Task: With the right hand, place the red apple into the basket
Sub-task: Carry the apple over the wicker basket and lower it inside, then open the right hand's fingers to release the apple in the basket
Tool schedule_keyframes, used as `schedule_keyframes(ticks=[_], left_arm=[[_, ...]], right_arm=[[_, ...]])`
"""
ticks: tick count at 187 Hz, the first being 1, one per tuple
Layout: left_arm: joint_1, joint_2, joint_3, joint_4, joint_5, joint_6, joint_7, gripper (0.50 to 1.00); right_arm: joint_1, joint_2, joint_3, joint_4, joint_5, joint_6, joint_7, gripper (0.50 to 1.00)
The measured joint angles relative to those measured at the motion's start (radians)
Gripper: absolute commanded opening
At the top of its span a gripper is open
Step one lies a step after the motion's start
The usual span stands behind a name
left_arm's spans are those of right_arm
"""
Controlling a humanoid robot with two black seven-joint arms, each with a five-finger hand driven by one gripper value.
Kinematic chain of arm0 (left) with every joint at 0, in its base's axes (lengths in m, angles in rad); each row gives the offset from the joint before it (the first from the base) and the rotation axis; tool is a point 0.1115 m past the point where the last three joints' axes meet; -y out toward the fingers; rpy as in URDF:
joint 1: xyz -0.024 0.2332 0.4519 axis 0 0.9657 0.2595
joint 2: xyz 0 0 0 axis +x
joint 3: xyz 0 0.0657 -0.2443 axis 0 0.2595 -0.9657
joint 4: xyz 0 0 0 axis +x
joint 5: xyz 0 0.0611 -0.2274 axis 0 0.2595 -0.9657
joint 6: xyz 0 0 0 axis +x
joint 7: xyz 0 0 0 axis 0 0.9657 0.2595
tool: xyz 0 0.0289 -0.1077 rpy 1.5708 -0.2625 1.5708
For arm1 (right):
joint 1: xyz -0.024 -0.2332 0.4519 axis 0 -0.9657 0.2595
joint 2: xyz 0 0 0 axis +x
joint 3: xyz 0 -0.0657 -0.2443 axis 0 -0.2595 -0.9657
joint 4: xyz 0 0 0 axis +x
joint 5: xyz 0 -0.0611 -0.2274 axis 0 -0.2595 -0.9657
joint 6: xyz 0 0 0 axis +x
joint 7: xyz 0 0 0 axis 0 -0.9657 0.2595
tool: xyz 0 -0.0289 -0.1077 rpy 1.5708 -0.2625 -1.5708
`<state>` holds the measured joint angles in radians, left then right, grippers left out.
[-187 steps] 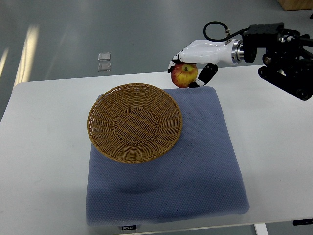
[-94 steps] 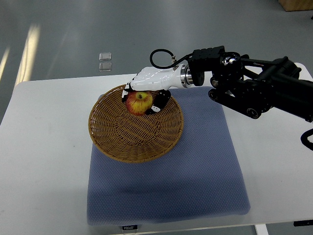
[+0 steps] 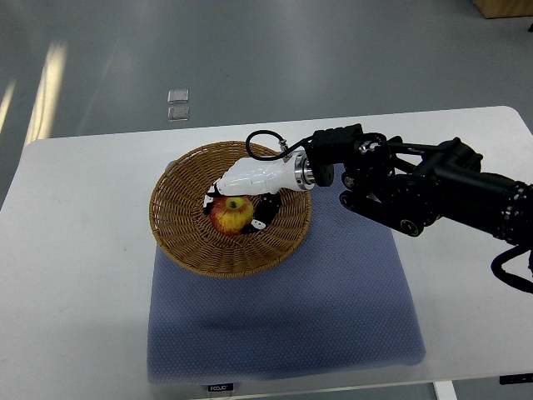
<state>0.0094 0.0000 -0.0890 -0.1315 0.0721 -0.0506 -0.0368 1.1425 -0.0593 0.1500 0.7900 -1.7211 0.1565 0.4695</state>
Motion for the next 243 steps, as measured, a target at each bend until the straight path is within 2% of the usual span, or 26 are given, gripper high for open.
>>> schedule_keyframes(ticks=[15, 34, 85, 96, 105, 106, 243], left_arm=[[0.000, 0.000, 0.000, 0.000, 0.000, 0.000, 0.000, 1.000], [0.000, 0.000, 0.000, 0.000, 0.000, 0.000, 0.000, 1.000], [0.000, 0.000, 0.000, 0.000, 0.000, 0.000, 0.000, 1.000], [0.000, 0.000, 0.000, 0.000, 0.000, 0.000, 0.000, 1.000], [0.000, 0.000, 0.000, 0.000, 0.000, 0.000, 0.000, 1.000], [0.000, 0.000, 0.000, 0.000, 0.000, 0.000, 0.000, 1.000], [0.000, 0.000, 0.000, 0.000, 0.000, 0.000, 0.000, 1.000]], right_arm=[[-0.001, 0.001, 0.000, -0.001, 0.000, -0.001, 0.000, 0.748], [-0.001, 0.005, 0.003, -0.002, 0.002, -0.003, 0.000, 0.782], [-0.001, 0.008, 0.009, -0.004, 0.009, -0.003, 0.001, 0.809], [-0.001, 0.008, 0.010, -0.004, 0.009, -0.002, 0.001, 0.856], [-0.001, 0.008, 0.011, -0.003, 0.010, -0.002, 0.001, 0.856], [-0.001, 0.008, 0.012, -0.003, 0.010, -0.002, 0.001, 0.888], [0.006, -0.022, 0.022, -0.003, 0.023, 0.000, 0.003, 0.915]])
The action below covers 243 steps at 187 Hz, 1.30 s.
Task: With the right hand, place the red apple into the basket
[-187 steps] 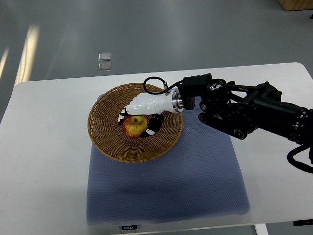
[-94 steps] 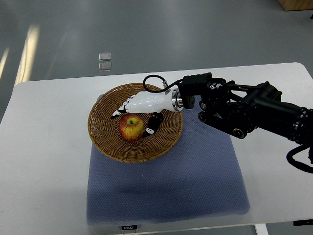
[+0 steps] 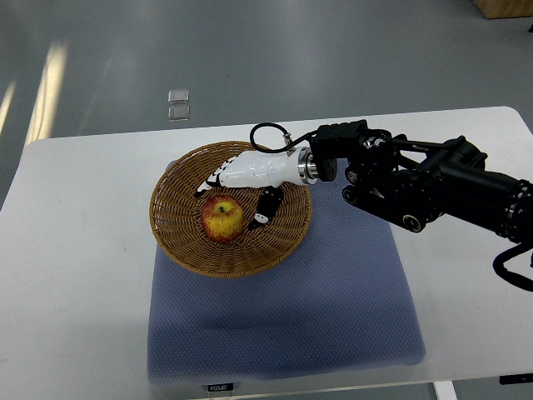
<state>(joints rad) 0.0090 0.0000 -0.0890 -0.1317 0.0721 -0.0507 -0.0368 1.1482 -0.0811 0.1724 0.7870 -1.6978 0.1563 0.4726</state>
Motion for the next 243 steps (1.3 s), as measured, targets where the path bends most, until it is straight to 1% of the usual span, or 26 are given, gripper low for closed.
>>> schedule_keyframes(ticks=[33, 55, 77, 105, 123, 156, 179, 213, 223, 243], left_arm=[[0.000, 0.000, 0.000, 0.000, 0.000, 0.000, 0.000, 1.000], [0.001, 0.000, 0.000, 0.000, 0.000, 0.000, 0.000, 1.000], [0.000, 0.000, 0.000, 0.000, 0.000, 0.000, 0.000, 1.000], [0.000, 0.000, 0.000, 0.000, 0.000, 0.000, 0.000, 1.000], [0.000, 0.000, 0.000, 0.000, 0.000, 0.000, 0.000, 1.000], [0.000, 0.000, 0.000, 0.000, 0.000, 0.000, 0.000, 1.000], [0.000, 0.000, 0.000, 0.000, 0.000, 0.000, 0.000, 1.000], [0.000, 0.000, 0.000, 0.000, 0.000, 0.000, 0.000, 1.000], [0.000, 0.000, 0.000, 0.000, 0.000, 0.000, 0.000, 1.000], [0.000, 0.000, 0.000, 0.000, 0.000, 0.000, 0.000, 1.000]], right_arm=[[0.016, -0.053, 0.039, 0.000, 0.036, -0.001, 0.000, 0.915], [0.017, -0.089, 0.096, 0.000, 0.118, -0.001, 0.000, 0.915], [0.012, -0.114, 0.190, -0.006, 0.303, 0.002, 0.000, 0.915], [-0.007, -0.120, 0.276, -0.032, 0.539, 0.001, 0.000, 0.915], [-0.033, -0.118, 0.317, -0.084, 0.731, 0.000, -0.001, 0.915], [-0.074, -0.112, 0.328, -0.157, 1.041, -0.008, -0.002, 0.915], [-0.113, -0.107, 0.328, -0.177, 1.205, -0.047, -0.002, 0.913], [-0.144, -0.105, 0.341, -0.200, 1.465, -0.132, -0.006, 0.915], [-0.148, -0.104, 0.342, -0.208, 1.535, -0.148, -0.019, 0.915], [-0.152, -0.101, 0.346, -0.220, 1.695, -0.187, -0.072, 0.915]])
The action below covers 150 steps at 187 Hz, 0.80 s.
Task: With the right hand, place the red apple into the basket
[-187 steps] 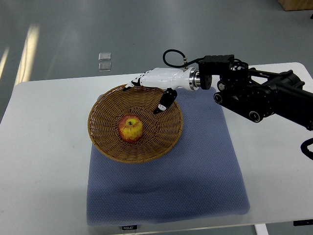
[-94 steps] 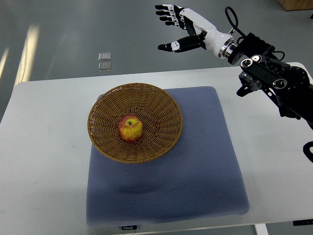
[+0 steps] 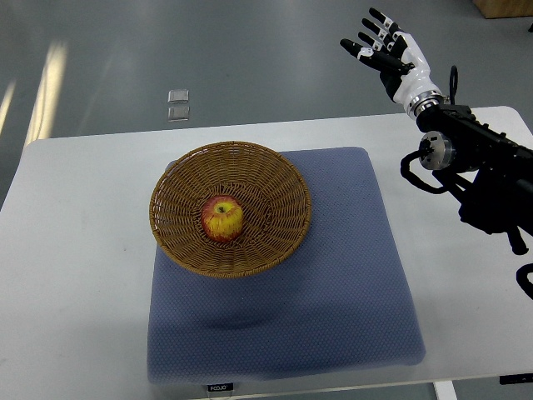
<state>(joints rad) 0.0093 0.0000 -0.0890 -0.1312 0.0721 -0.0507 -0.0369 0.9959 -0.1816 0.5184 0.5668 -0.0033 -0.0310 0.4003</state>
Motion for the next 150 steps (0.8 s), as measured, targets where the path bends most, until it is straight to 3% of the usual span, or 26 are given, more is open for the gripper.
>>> schedule_keyframes(ticks=[35, 70, 85, 150], left_arm=[[0.000, 0.000, 0.000, 0.000, 0.000, 0.000, 0.000, 1.000], [0.000, 0.000, 0.000, 0.000, 0.000, 0.000, 0.000, 1.000], [0.000, 0.000, 0.000, 0.000, 0.000, 0.000, 0.000, 1.000], [0.000, 0.000, 0.000, 0.000, 0.000, 0.000, 0.000, 1.000]], right_arm=[[-0.027, 0.002, 0.004, -0.003, 0.140, 0.006, -0.054, 0.915], [-0.065, 0.003, 0.000, -0.003, 0.146, 0.166, -0.059, 0.915], [-0.072, 0.004, 0.001, -0.002, 0.141, 0.198, -0.056, 0.915], [-0.087, 0.042, 0.031, -0.026, 0.140, 0.197, -0.043, 0.917]])
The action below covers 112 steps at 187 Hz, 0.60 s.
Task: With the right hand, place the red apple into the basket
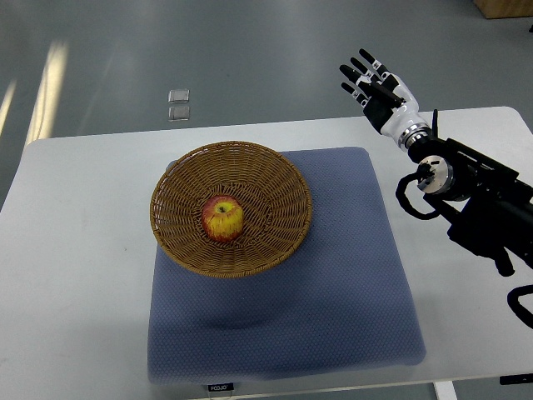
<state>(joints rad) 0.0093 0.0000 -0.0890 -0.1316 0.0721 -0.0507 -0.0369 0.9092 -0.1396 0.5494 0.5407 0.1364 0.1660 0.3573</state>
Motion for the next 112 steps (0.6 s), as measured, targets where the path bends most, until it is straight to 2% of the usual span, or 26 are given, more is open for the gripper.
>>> schedule_keyframes(ticks=[112], left_arm=[[0.000, 0.000, 0.000, 0.000, 0.000, 0.000, 0.000, 1.000]], right_arm=[[0.000, 0.001, 0.003, -0.020, 0.000, -0.009, 0.002, 0.915]])
